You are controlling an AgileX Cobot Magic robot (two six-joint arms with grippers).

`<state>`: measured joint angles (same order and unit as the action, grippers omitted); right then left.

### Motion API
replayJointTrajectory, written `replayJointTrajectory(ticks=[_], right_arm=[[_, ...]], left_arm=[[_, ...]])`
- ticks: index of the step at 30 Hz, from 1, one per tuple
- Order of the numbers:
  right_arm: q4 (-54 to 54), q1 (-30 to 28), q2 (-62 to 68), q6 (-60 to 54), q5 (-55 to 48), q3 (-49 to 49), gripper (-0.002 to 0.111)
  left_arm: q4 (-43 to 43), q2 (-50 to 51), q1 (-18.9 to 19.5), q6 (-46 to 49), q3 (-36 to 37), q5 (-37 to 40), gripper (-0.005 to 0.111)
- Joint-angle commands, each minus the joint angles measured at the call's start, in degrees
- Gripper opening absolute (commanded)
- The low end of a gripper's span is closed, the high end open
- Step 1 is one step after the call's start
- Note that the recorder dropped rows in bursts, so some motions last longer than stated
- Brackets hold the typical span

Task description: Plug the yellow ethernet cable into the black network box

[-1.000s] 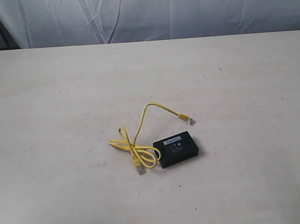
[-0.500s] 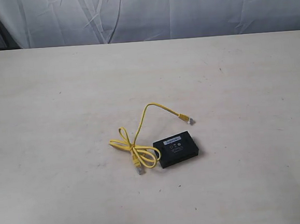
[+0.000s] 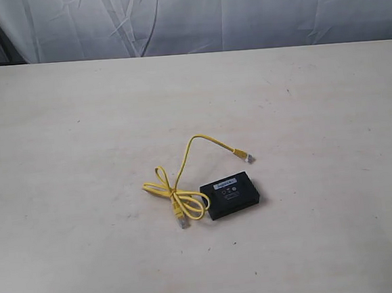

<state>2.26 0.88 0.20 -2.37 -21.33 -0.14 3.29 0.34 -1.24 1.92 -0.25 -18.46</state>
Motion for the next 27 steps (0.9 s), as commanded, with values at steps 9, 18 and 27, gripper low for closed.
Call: replayJointTrajectory(ticks=[9, 18, 27], right_arm=[[0.0, 0.3, -0.2, 0.0, 0.7, 0.1, -0.001], [0.0, 0.3, -0.2, 0.0, 0.7, 0.1, -0.001], [0.0, 0.3, -0.2, 0.0, 0.6, 0.1, -0.001]], left_arm=[[0.0, 0.4, 0.0, -0.2, -2.9, -5.6, 0.0], [7.0, 17.3, 0.0, -0.4, -16.4, 5.6, 0.0], [9.4, 35.3, 0.0, -0.4, -29.4, 21.5, 0.0]])
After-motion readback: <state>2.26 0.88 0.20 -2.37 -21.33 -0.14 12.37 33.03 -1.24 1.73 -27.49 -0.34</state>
